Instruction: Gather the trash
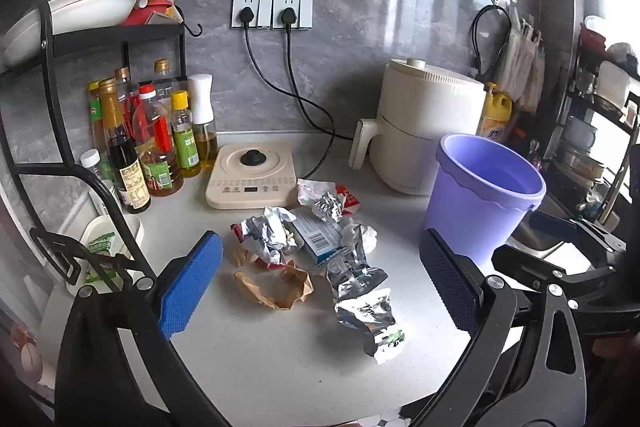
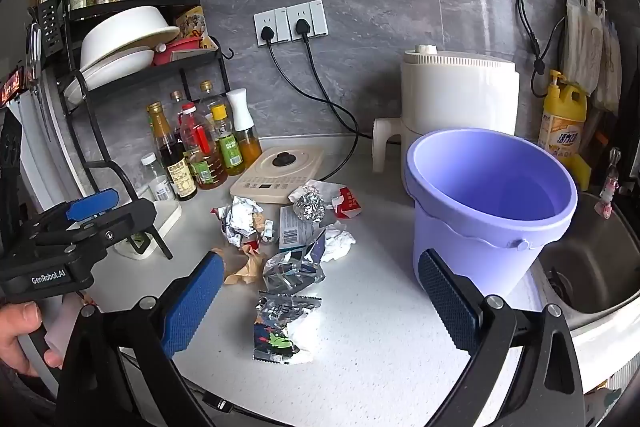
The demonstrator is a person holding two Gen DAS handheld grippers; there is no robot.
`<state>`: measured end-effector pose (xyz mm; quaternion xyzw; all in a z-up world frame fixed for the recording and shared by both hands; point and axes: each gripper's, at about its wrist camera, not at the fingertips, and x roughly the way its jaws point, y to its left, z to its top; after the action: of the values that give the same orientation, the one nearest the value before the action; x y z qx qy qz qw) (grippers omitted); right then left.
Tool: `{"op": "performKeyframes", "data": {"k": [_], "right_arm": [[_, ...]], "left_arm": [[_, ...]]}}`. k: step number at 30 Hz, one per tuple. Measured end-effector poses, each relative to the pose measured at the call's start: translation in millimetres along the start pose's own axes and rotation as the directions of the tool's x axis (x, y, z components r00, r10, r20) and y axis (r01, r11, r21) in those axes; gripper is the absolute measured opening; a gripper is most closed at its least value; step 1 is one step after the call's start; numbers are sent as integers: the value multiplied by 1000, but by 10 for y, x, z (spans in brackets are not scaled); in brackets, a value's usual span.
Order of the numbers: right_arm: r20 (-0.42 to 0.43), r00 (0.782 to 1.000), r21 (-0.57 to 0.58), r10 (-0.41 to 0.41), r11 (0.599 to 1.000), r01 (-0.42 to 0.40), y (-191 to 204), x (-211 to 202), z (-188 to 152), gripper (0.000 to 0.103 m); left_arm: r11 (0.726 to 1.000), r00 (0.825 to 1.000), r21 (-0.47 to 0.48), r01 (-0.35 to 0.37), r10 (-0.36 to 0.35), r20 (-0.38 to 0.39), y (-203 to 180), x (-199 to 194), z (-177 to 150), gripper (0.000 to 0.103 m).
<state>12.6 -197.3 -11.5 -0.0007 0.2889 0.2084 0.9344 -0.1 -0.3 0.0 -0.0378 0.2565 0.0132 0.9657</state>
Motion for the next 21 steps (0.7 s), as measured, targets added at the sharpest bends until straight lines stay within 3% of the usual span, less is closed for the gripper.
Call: {"op": "performKeyframes", "data": {"k": [14, 21], "right_arm": [[14, 1000, -20, 23, 1000, -23, 1, 48, 71, 95], [15, 1000, -25, 27, 999, -27, 20, 61, 68, 95]], "left_arm": [[1000, 1000, -17, -7, 7, 12, -69, -29, -9, 98], [999, 1000, -50, 17, -16, 18, 104, 34, 28, 98]]}}
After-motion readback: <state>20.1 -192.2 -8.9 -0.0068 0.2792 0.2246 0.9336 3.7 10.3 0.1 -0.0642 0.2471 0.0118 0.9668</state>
